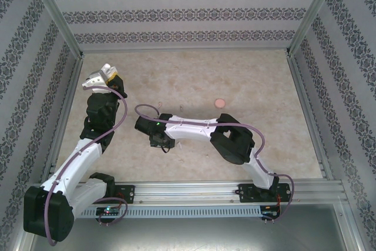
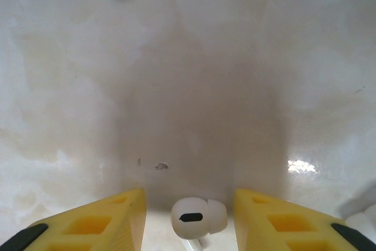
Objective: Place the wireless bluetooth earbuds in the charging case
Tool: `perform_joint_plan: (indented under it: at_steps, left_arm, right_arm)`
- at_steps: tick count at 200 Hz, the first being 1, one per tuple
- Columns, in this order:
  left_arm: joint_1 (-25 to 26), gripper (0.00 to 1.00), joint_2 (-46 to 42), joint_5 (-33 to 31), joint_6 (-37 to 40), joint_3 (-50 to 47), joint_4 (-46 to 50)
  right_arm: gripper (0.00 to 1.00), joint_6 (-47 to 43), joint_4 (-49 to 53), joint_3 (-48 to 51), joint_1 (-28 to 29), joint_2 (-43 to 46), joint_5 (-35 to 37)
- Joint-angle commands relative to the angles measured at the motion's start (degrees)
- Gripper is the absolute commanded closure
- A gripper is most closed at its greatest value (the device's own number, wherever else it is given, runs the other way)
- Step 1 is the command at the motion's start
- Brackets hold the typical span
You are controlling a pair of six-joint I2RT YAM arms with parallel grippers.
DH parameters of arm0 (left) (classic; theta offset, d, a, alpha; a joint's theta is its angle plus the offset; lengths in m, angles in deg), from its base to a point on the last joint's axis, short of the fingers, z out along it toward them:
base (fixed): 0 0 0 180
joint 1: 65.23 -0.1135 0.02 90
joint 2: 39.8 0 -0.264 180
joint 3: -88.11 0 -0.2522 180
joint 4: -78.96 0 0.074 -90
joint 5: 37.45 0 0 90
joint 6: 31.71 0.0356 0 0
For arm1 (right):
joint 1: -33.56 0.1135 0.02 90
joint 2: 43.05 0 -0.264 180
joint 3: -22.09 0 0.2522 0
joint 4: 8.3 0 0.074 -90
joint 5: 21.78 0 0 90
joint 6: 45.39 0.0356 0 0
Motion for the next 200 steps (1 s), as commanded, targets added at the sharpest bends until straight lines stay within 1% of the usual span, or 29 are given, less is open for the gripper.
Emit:
perform_joint_plan:
  at_steps: [1, 49, 125, 152, 200]
  left_arm:
    - [-0.9, 1.00, -1.0, 0.9, -1.1, -0.3, -3.3]
    - [-0.9, 1.00, -0.8, 1.0, -1.1, -0.5, -3.6]
    - [-0.9, 1.00, -0.3, 1.6, -1.9, -0.4, -3.2]
    - [-0.8, 1.00, 0.1, 2.1, -3.2, -0.5, -2.7]
    - [-0.8, 1.00, 1.0, 5.5, -3.1, 0.0, -2.6]
  right_arm:
    - [0.58, 1.4, 2.2, -1.4, 0.5, -1.8, 1.0]
    - [0.60, 2.1, 1.5, -1.1, 0.5, -2.8, 0.2]
    - [0.72, 2.3, 0.7, -0.4, 0.7, -2.5, 0.5]
    - [0.74, 2.3, -1.0, 1.5, 1.0, -0.1, 2.2]
    - [0.76, -0.3, -3.3, 5.9, 1.0, 8.2, 8.3]
